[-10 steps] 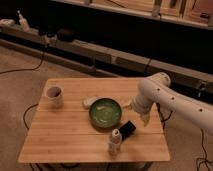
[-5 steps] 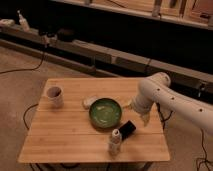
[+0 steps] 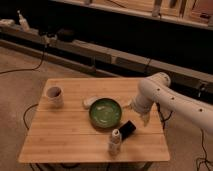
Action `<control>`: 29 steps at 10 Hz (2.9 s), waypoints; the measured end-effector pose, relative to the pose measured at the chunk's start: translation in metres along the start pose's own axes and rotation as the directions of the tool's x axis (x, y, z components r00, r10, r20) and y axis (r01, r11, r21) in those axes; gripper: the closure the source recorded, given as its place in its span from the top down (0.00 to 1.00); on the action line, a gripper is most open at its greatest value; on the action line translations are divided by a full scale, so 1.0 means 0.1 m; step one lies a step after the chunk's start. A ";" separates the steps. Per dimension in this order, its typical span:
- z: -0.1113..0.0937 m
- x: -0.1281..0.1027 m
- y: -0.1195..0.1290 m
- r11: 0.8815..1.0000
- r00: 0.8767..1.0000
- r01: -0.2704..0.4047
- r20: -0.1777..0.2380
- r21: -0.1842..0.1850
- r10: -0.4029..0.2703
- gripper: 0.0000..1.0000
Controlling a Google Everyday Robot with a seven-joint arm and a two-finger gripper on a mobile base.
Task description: Push the eraser across the table
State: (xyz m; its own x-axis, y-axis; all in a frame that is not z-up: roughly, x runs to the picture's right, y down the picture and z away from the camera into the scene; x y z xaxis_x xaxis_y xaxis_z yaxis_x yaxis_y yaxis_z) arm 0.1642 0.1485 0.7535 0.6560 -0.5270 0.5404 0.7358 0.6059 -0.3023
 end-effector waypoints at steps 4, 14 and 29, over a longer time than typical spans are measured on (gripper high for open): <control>0.00 0.00 0.00 1.000 1.000 0.000 0.000 0.000 0.000 0.80; 0.23 -0.25 0.03 0.999 0.998 0.033 0.062 -0.038 -0.030 0.80; 0.62 0.40 0.76 0.986 0.980 -0.139 -0.153 -0.090 0.125 0.00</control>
State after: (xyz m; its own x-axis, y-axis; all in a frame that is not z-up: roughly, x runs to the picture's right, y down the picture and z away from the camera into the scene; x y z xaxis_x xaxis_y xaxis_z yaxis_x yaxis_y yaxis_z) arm 0.2358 0.2107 0.8008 0.7605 -0.5325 0.3717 0.6493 0.6173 -0.4443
